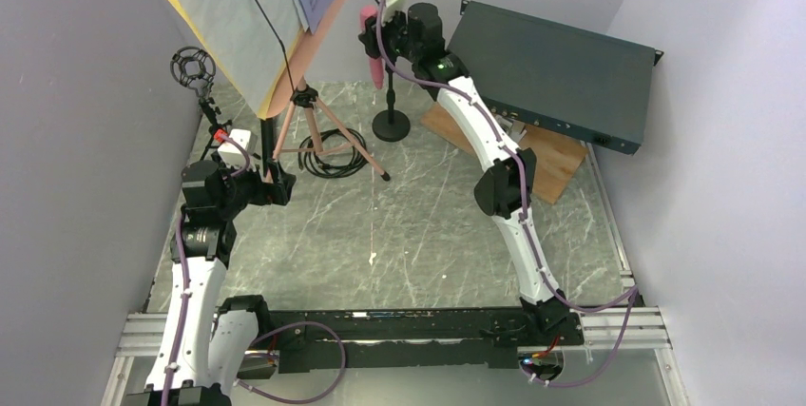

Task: Pack up the instrument practice props
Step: Pick up the microphone stand with the microphone from the center of the board, then place the microphone stand with the microphone at the center of the board.

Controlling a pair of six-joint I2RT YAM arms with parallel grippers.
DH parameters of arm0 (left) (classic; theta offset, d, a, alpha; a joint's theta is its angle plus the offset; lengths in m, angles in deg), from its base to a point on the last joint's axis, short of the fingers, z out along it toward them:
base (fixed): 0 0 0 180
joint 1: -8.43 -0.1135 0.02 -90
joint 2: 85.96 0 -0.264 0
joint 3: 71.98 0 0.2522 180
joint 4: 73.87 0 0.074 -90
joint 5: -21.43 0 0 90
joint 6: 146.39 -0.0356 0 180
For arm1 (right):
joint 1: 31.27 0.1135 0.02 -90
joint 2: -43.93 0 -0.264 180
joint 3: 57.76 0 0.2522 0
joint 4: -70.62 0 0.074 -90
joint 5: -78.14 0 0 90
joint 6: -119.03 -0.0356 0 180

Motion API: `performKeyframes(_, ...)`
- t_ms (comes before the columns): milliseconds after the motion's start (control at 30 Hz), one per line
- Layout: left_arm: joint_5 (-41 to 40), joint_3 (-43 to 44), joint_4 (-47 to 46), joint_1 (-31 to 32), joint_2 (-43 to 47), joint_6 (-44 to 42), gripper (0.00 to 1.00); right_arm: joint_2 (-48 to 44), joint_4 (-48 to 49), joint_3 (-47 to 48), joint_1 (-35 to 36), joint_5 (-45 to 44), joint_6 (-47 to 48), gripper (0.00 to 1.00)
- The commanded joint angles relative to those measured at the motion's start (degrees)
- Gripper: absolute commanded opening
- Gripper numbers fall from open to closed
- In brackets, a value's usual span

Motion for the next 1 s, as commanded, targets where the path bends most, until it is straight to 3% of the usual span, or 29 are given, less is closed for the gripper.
performKeyframes(0,1.9,2.0,-0.8,-0.3,0.8,0.9,0.99,-9.2,-2.8,2.9,-0.3,4.2,-0.4,0.04)
performKeyframes(533,2.7,1.9,-0.8,-0.2,2.1,1.1,0.99,-27.8,-10.5,-13.8,0.0,17.0,-2.3,0.00)
performKeyframes(967,6.6,1.6,-2.6,-0.2,2.0,3.8,0.99,-43.8,-19.9,-32.8,1.5,31.6,5.8,0.00)
